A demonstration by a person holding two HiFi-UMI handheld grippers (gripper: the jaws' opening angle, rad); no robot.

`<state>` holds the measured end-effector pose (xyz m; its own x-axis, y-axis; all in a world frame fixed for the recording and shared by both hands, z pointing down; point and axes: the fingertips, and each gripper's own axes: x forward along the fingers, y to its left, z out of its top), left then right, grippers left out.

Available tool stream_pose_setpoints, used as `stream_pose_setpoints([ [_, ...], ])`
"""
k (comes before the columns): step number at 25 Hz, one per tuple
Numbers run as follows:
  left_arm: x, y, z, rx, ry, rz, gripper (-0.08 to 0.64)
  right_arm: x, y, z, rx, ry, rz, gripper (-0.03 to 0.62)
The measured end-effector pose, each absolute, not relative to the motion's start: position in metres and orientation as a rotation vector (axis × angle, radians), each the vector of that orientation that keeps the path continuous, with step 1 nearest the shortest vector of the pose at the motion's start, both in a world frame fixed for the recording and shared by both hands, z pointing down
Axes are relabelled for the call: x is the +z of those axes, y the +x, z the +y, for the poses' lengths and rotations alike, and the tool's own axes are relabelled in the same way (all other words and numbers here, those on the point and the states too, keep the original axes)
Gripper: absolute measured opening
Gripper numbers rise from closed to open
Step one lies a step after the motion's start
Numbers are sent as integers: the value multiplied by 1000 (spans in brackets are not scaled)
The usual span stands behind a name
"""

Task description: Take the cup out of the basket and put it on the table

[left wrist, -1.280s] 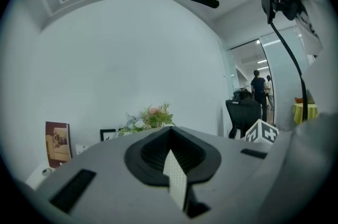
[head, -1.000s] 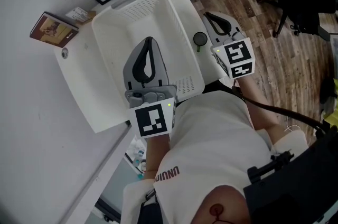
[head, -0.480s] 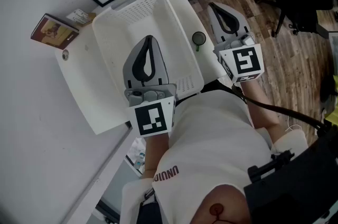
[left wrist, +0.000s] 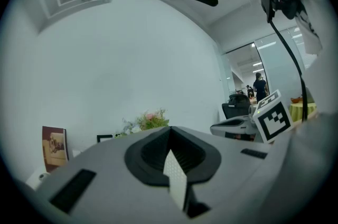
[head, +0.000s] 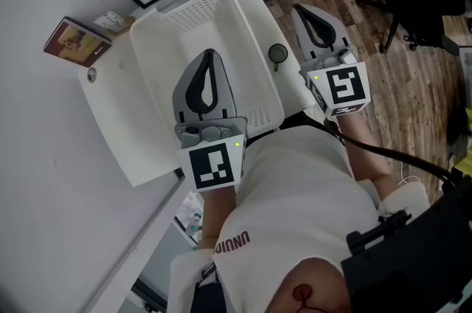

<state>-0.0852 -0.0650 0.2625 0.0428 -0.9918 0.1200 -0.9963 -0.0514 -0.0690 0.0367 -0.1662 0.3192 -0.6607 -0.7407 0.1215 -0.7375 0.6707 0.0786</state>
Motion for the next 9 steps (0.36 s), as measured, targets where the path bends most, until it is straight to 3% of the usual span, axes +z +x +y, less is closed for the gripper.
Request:
stream_pose_setpoints([
  [9, 265, -85, -64, 208, 2240, -2141, 11, 327, 34, -163, -13, 1191, -2732, 17],
])
